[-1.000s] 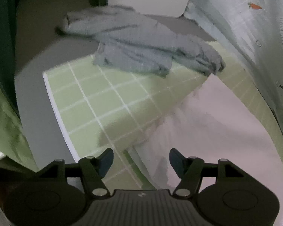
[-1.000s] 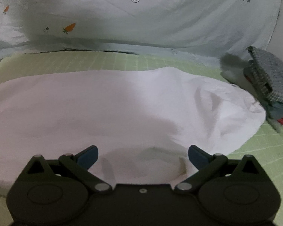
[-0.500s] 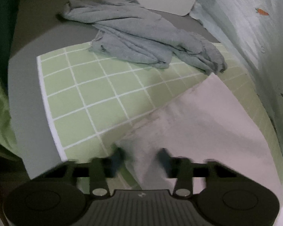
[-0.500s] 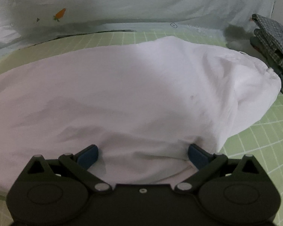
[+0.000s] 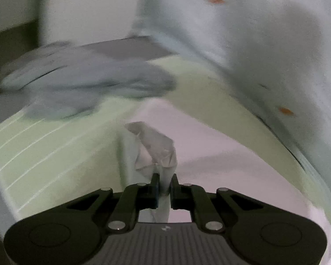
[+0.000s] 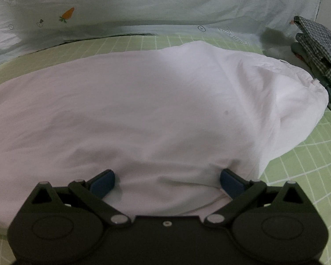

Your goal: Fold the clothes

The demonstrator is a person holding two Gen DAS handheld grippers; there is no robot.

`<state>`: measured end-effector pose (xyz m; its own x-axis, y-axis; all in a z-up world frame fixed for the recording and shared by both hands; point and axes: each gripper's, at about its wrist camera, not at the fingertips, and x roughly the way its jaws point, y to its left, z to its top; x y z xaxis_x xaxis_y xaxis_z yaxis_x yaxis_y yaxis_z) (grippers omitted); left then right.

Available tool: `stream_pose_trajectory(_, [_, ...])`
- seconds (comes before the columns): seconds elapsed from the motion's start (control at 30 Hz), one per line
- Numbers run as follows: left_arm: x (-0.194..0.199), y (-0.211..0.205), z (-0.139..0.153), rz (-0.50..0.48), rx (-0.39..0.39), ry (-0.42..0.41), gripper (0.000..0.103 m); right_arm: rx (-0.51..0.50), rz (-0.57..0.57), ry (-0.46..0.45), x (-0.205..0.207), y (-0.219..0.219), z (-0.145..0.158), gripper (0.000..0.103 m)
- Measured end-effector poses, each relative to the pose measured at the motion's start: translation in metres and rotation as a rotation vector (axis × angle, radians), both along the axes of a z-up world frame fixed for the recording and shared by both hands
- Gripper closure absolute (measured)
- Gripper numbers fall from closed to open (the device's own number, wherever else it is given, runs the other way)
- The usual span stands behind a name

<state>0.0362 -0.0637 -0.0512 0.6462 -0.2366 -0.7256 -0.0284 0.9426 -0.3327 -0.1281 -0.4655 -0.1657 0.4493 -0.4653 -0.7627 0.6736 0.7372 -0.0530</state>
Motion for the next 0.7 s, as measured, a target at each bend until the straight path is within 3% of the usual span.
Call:
stream_pose_trajectory(0.13, [-0.009,-0.062,-0.009,-0.229,0.060,-0.004,0.094,-0.004,0.003,-0.007,-0.001,0.001,-0.001,0.000])
stream_pose_trajectory(0.27, [-0.009,-0.097,-0.044,-0.393,0.110,0.134,0.090,-0.010,0.004,-0.012,-0.002,0.002,-0.003,0.000])
stream_pose_trajectory(0.37, [-0.002,-0.094,-0.069,-0.391,0.035,0.277,0.086,-0.013,0.004,-0.012,-0.001,0.002,-0.004,0.000])
stream_pose_trajectory(0.47, [0.000,-0.081,-0.073,-0.361,-0.036,0.310,0.078,-0.011,0.003,-0.005,0.000,0.002,-0.003,0.000])
stream_pose_trajectory(0.57, [-0.003,-0.070,-0.064,-0.350,-0.079,0.275,0.068,0.004,0.000,0.029,0.007,0.001,0.002,0.000])
stream_pose_trajectory(0.7, [-0.010,-0.053,-0.041,-0.332,-0.105,0.167,0.041,0.026,-0.001,0.022,0.019,0.001,0.017,0.000])
